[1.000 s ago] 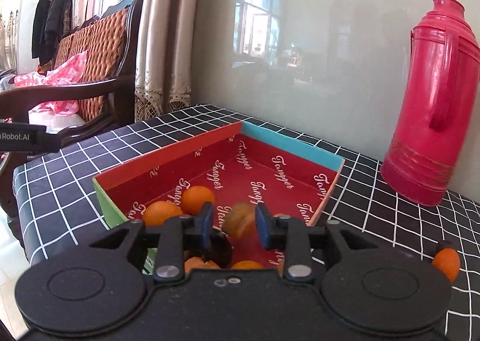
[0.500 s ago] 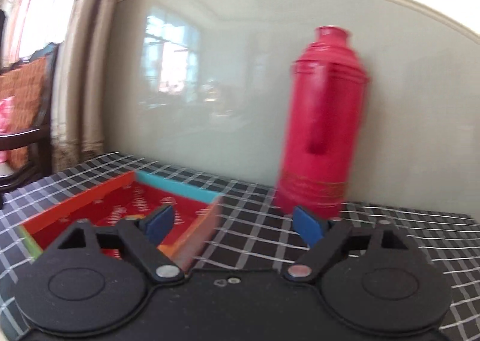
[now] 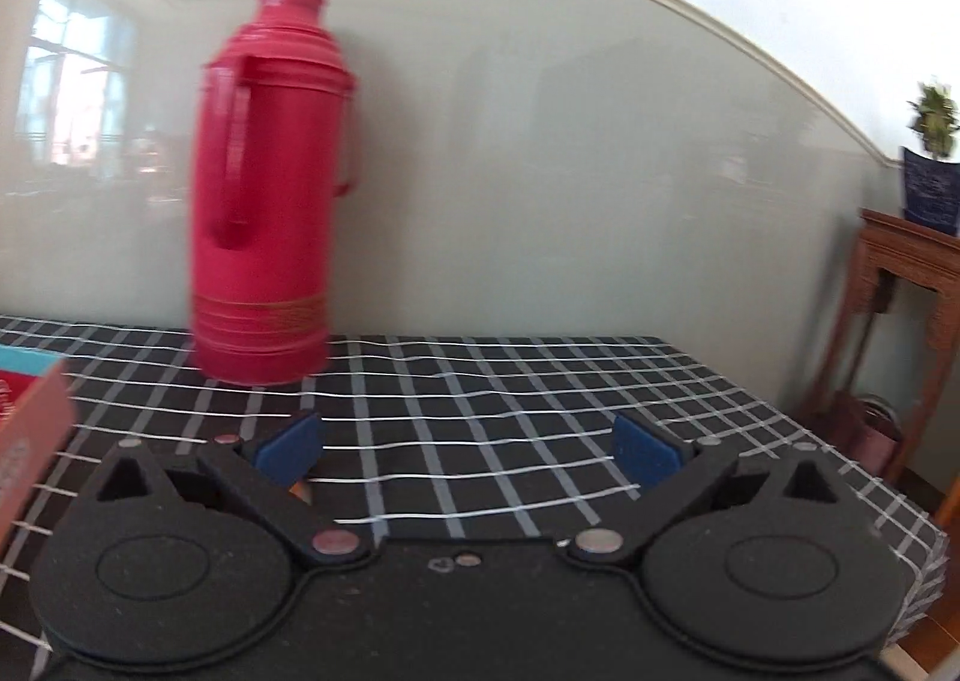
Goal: Organize fruits
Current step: 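Move the left tool to the last small orange and grasp it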
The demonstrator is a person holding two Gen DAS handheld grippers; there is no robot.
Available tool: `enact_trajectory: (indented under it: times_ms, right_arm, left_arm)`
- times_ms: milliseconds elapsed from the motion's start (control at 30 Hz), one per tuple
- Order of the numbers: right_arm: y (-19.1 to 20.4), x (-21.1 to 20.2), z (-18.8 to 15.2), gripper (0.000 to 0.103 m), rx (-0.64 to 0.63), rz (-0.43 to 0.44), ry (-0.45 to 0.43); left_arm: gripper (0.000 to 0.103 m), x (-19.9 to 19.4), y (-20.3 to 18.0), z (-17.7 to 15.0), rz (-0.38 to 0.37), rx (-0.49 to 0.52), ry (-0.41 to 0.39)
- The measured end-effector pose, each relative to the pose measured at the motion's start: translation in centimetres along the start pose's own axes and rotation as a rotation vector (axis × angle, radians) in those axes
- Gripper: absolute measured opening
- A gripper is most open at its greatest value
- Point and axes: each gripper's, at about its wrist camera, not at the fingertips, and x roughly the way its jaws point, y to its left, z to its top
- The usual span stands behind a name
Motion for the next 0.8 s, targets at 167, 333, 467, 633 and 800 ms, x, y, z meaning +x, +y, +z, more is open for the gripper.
enact_trajectory:
  times_ms: [167,333,467,633,800]
  right_arm:
    - [-3.1,0.7,-0.8,0.097,0.020,-0.137,0.012]
    - [-5.6,1.1,-1.6,0.097,0.020,-0.284,0.004]
    - [-7.3,1.2,-2.3,0.097,0.013,-0.351,-0.007]
    - [-9.0,1.1,-2.7,0.097,0.024,-0.366,-0.008]
    - [-9.3,1.3,-2.6,0.097,0.012,-0.366,-0.017]
  left_arm:
    - [0.103,-0.6,-5.9,0.2,-0.139,0.110,-0.019]
    - [0.103,-0.5,-11.6,-0.3,-0.256,0.192,-0.012]
    - [0.103,-0.1,-15.0,-0.7,-0.306,0.235,-0.006]
    - [0.103,0.2,-17.7,-1.2,-0.331,0.258,-0.008]
    - [0.102,1.4,-20.3,-1.1,-0.366,0.277,0.005]
